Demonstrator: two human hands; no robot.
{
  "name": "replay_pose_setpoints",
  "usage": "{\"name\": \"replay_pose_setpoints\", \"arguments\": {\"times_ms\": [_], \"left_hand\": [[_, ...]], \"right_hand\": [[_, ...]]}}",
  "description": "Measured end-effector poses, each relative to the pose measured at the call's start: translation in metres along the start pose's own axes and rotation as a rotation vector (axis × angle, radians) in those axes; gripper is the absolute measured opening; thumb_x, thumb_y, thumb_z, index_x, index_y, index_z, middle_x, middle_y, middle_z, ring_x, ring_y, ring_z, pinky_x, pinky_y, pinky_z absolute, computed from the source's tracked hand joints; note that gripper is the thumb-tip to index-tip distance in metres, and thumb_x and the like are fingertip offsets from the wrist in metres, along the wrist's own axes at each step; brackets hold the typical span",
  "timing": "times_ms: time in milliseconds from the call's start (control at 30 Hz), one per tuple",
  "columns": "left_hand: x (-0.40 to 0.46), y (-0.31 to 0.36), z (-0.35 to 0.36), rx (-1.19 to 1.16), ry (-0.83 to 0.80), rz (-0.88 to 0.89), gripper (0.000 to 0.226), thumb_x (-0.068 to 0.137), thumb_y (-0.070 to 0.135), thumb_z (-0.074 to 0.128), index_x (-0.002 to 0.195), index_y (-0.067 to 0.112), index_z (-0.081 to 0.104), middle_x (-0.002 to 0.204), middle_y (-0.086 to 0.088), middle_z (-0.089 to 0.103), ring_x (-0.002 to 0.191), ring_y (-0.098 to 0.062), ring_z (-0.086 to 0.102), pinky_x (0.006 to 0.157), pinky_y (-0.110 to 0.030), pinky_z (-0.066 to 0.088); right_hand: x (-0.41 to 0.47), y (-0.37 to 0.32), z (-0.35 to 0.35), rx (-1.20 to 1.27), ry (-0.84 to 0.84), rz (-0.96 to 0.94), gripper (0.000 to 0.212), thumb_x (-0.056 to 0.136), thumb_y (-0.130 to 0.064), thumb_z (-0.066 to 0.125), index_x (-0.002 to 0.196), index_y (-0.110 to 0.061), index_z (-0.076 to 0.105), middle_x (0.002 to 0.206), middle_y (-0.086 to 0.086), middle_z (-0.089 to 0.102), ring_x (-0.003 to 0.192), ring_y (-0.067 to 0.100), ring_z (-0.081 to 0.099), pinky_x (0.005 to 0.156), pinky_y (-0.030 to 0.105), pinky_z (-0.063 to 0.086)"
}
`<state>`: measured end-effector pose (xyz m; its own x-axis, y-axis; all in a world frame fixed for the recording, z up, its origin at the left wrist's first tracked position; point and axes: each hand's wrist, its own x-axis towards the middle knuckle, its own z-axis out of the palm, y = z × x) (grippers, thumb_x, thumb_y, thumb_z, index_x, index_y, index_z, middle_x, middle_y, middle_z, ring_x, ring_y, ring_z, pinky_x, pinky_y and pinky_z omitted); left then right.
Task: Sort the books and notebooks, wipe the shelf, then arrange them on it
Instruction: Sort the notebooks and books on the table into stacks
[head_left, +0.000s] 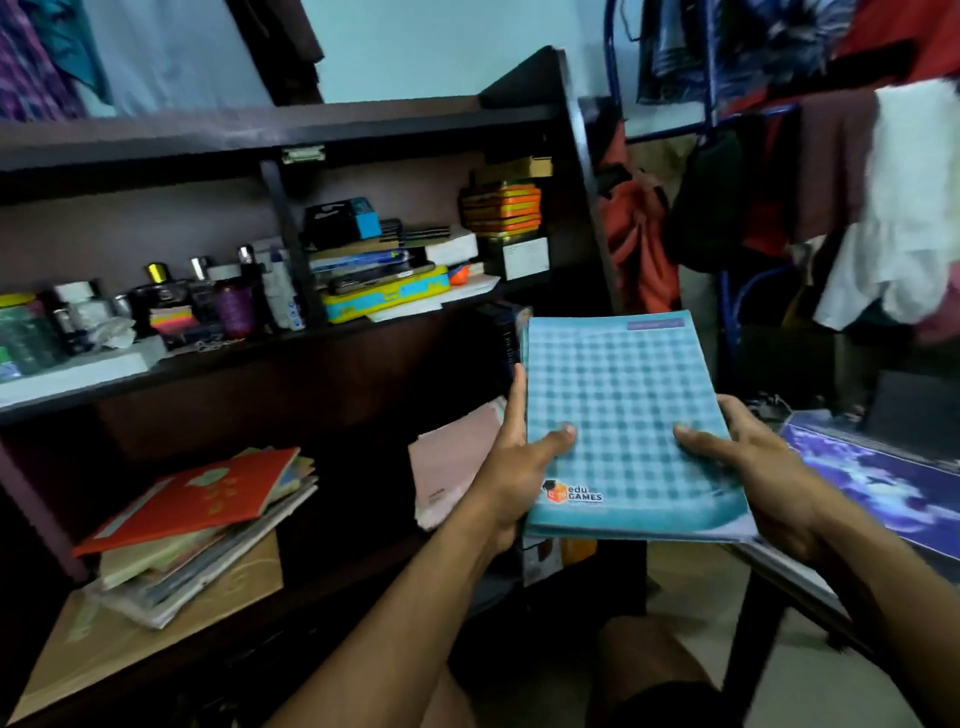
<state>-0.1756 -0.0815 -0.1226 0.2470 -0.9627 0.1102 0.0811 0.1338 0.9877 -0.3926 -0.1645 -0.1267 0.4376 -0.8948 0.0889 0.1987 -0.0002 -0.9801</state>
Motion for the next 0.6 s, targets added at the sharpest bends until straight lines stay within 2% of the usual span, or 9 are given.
{"name": "replay_pose_setpoints", "arguments": {"times_ms": [133, 167, 200, 267, 333, 400, 467, 533, 600], "left_hand": [[0.019, -0.003, 0.049, 0.101, -0.116, 0.007, 0.101, 0.095, 0.005, 0.068, 0.157, 0.050, 0.002, 0.146, 0.008, 0.056, 0.122, -0.017, 0.065, 0.097, -0.038, 0.057], [0.025, -0.004, 0.061, 0.115, -0.124, 0.009, 0.101, 0.093, 0.004, 0.070, 0.158, 0.049, 0.006, 0.145, 0.008, 0.057, 0.123, -0.016, 0.064, 0.098, -0.038, 0.057], [0.033, -0.006, 0.077, 0.144, -0.116, 0.022, 0.100, 0.090, 0.006, 0.074, 0.156, 0.049, 0.014, 0.143, 0.006, 0.058, 0.123, -0.017, 0.064, 0.099, -0.039, 0.056], [0.053, -0.017, 0.107, 0.226, -0.106, 0.068, 0.093, 0.074, 0.025, 0.088, 0.148, 0.050, 0.038, 0.140, -0.001, 0.060, 0.122, -0.022, 0.065, 0.101, -0.048, 0.054], [0.068, -0.028, 0.136, 0.302, -0.124, 0.116, 0.084, 0.063, 0.035, 0.090, 0.138, 0.046, 0.052, 0.137, -0.007, 0.061, 0.119, -0.024, 0.066, 0.101, -0.050, 0.054], [0.069, -0.030, 0.179, 0.310, -0.200, 0.140, 0.072, 0.072, 0.019, 0.087, 0.135, 0.032, 0.055, 0.130, -0.003, 0.067, 0.114, -0.021, 0.069, 0.098, -0.043, 0.056], [0.065, -0.036, 0.221, 0.284, -0.295, 0.129, 0.062, 0.084, 0.005, 0.080, 0.136, 0.025, 0.053, 0.123, 0.004, 0.071, 0.107, -0.013, 0.071, 0.091, -0.032, 0.058], [0.056, -0.040, 0.256, 0.293, -0.383, 0.114, 0.058, 0.088, 0.006, 0.077, 0.137, 0.025, 0.053, 0.118, 0.012, 0.070, 0.101, -0.006, 0.071, 0.083, -0.025, 0.059], [0.045, -0.044, 0.282, 0.322, -0.437, 0.092, 0.056, 0.089, 0.009, 0.076, 0.136, 0.029, 0.053, 0.114, 0.019, 0.068, 0.097, 0.001, 0.069, 0.080, -0.022, 0.058]], "right_hand": [[-0.007, -0.002, -0.044, -0.053, 0.145, -0.098, 0.028, 0.097, -0.003, 0.061, 0.121, -0.014, 0.053, 0.116, 0.009, 0.072, 0.093, 0.018, 0.074, 0.068, 0.027, 0.061], [-0.010, -0.002, -0.053, -0.067, 0.187, -0.120, 0.026, 0.098, -0.003, 0.060, 0.120, -0.014, 0.053, 0.114, 0.009, 0.072, 0.092, 0.018, 0.074, 0.068, 0.027, 0.061], [-0.015, -0.004, -0.063, -0.085, 0.246, -0.143, 0.025, 0.098, -0.001, 0.059, 0.119, -0.013, 0.052, 0.113, 0.009, 0.072, 0.091, 0.018, 0.074, 0.069, 0.028, 0.062], [-0.025, -0.008, -0.084, -0.127, 0.351, -0.187, 0.024, 0.099, 0.001, 0.058, 0.118, -0.012, 0.050, 0.114, 0.011, 0.070, 0.095, 0.021, 0.071, 0.077, 0.034, 0.062], [-0.032, -0.016, -0.106, -0.180, 0.411, -0.207, 0.025, 0.098, 0.000, 0.059, 0.118, -0.012, 0.050, 0.116, 0.012, 0.070, 0.103, 0.026, 0.070, 0.089, 0.044, 0.059], [-0.050, -0.028, -0.144, -0.268, 0.489, -0.190, 0.026, 0.096, -0.004, 0.064, 0.118, -0.012, 0.052, 0.114, 0.008, 0.071, 0.105, 0.026, 0.070, 0.093, 0.051, 0.056], [-0.082, -0.045, -0.185, -0.370, 0.546, -0.138, 0.033, 0.091, -0.013, 0.072, 0.119, -0.015, 0.055, 0.113, 0.005, 0.073, 0.102, 0.023, 0.072, 0.092, 0.049, 0.058], [-0.118, -0.059, -0.217, -0.457, 0.567, -0.056, 0.034, 0.089, -0.018, 0.075, 0.118, -0.018, 0.058, 0.110, 0.006, 0.075, 0.097, 0.022, 0.074, 0.087, 0.046, 0.060], [-0.148, -0.067, -0.240, -0.524, 0.574, 0.014, 0.024, 0.091, -0.019, 0.074, 0.113, -0.017, 0.064, 0.106, 0.008, 0.076, 0.090, 0.020, 0.075, 0.079, 0.041, 0.062]]}}
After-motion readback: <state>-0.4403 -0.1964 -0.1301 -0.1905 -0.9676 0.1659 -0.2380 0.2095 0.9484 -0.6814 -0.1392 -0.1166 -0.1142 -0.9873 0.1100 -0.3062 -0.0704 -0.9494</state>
